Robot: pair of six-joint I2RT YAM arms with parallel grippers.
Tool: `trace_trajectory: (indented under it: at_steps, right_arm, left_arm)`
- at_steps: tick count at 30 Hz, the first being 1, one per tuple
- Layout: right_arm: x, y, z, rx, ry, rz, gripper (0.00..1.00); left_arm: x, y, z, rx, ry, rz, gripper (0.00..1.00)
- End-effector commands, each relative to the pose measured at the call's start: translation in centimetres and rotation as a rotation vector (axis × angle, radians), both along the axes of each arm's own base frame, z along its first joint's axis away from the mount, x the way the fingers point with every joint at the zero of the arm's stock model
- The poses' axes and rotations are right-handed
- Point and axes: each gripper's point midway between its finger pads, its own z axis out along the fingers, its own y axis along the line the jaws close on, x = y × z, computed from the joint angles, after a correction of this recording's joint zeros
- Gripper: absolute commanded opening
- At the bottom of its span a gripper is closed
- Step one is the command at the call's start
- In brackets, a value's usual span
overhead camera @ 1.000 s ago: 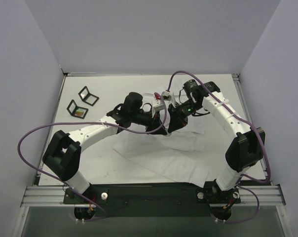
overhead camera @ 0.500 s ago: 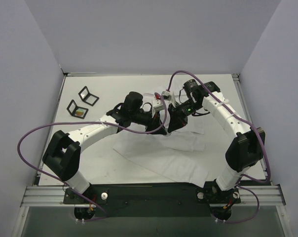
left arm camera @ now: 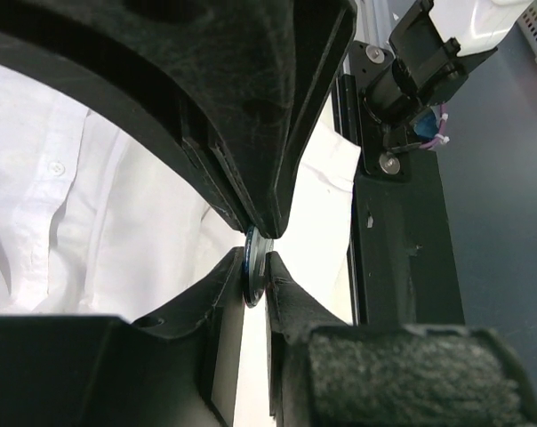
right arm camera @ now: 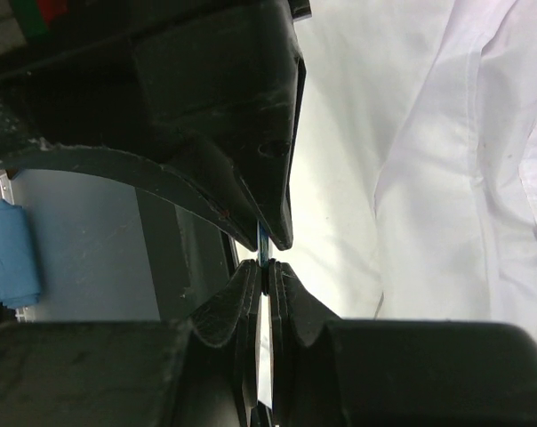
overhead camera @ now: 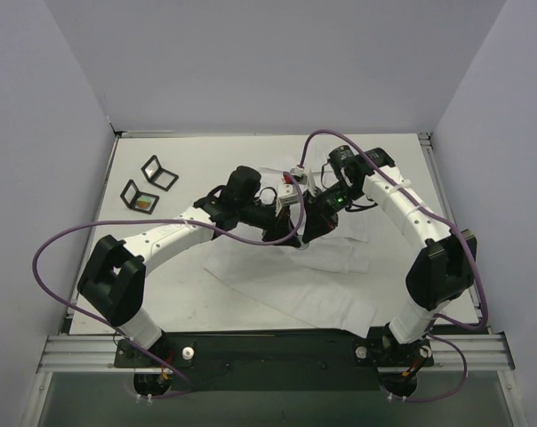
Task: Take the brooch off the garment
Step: Close the brooch.
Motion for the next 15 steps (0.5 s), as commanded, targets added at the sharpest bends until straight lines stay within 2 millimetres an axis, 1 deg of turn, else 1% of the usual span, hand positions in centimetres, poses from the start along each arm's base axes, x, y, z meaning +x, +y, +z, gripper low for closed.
trace_trajectory:
  at_steps: [1, 5, 6, 10, 12, 13, 15]
  right_arm:
    - [-0.7, 0.5, 1.7, 0.059, -0.017, 0.016, 0.00]
    - [-0.7, 0.5, 1.7, 0.059, -0.020, 0.016, 0.00]
    - [-0.7, 0.6, 1.6, 0.057, -0.019, 0.016, 0.00]
    - [-0.7, 0.5, 1.7, 0.058, -0.022, 0.015, 0.00]
    - [-0.7, 0.5, 1.7, 0.059, -0.024, 0.014, 0.00]
    - [-0.7, 0.5, 1.7, 0.058, -0.021, 0.014, 0.00]
    - [-0.7, 0.5, 1.7, 0.060, -0.025, 0.014, 0.00]
  left_arm:
    - [-1.1, -0.7, 0.2, 0.016, -0.033, -0.061, 0.22]
    - [-1.1, -0.8, -0.1, 0.032, -0.047, -0.059, 0.22]
    - [-1.2, -0.9, -0.2, 0.037, -0.049, -0.058, 0.20]
    - [-0.7, -0.9, -0.4, 0.052, -0.062, -0.033, 0.17]
    - [0.0, -1.0, -0.3, 0.058, -0.075, 0.004, 0.13]
    - [0.2, -1.0, -0.2, 0.059, -0.080, 0.020, 0.09]
    - [0.5, -1.1, 0.1, 0.053, -0.083, 0.043, 0.06]
